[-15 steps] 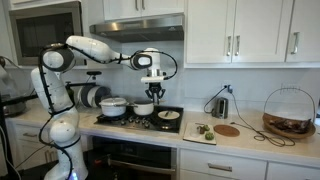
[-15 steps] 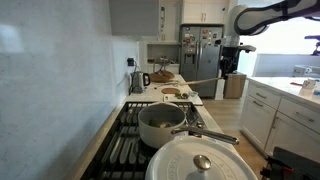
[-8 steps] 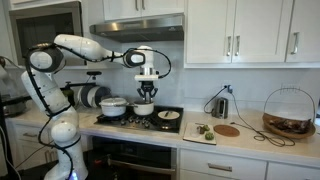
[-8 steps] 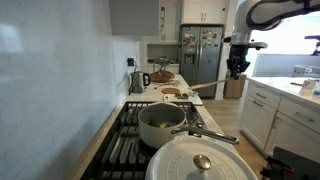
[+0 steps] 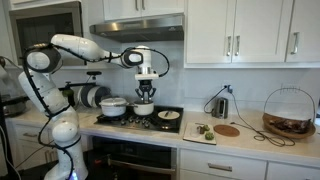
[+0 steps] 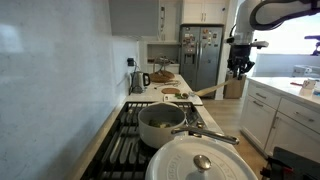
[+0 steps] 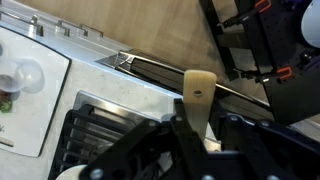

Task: Remove the wooden spatula from the chopping board, place the spatula in the open grey pot on the right side of the stove, stir the contents of the pot with the spatula, remove the spatula from the pot and put it on the chopping board

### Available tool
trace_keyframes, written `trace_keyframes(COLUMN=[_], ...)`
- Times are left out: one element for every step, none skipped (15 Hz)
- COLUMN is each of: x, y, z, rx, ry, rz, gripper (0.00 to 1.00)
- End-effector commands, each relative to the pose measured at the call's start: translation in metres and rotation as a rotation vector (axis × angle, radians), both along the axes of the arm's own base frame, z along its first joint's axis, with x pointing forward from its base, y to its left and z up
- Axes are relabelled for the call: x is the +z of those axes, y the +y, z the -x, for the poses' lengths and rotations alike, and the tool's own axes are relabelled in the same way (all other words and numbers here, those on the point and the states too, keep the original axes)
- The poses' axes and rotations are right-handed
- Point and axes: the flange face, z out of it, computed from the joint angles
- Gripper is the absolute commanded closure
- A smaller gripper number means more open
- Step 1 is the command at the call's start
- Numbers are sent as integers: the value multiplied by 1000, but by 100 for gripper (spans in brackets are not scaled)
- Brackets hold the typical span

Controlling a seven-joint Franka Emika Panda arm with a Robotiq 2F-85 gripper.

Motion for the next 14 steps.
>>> trace_keyframes(x=[4,4,4,3,2,1,0,0,-1,-1,-1,-1,-1,-1], y=[3,3,3,2,1,0,0,0,0,0,0,0,0,0], z=[10,10,11,12,13,3,4,4,4,4,4,4,4,4], rx=[68,73,79,74,64,47,47,46,46,46,46,46,46,46], ry=[-5,-3,-1,12,22,10,15,18,19,20,20,20,20,20], rz=[44,51,53,58,57,44,45,45,45,45,45,45,45,45], gripper=[93,93,93,93,93,72,72,72,72,72,72,72,72,72])
